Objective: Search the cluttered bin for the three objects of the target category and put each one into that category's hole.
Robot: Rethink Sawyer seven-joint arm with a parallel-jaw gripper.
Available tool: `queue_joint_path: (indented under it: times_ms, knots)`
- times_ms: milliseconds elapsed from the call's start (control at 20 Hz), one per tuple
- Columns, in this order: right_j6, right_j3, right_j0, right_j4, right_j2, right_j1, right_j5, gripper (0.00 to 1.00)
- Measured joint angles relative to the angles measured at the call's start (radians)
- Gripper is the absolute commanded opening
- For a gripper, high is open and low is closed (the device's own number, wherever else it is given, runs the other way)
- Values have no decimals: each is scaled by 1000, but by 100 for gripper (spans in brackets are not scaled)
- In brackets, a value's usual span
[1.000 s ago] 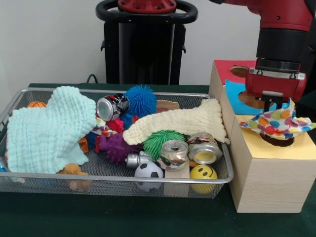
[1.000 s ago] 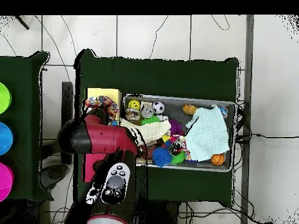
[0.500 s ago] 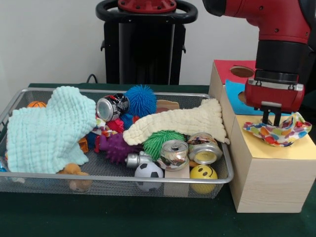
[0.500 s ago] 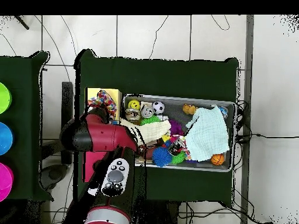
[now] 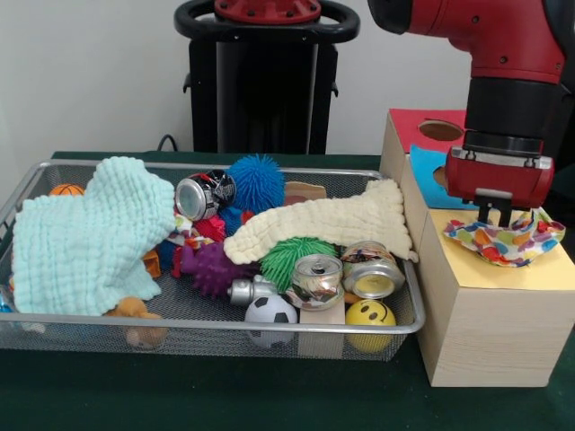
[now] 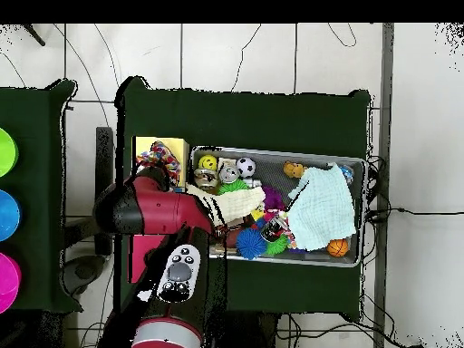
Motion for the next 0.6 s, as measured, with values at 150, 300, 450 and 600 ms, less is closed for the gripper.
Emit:
queue_joint_path:
  times_ms: [150, 300, 450, 600]
  knots:
    - [0, -2, 0, 2, 0, 3, 0, 0]
    - [0, -5, -3, 3, 2, 8, 0, 0]
    - [0, -5, -13, 3, 13, 9, 0, 0]
    - [0, -7, -30, 3, 30, 13, -1, 0]
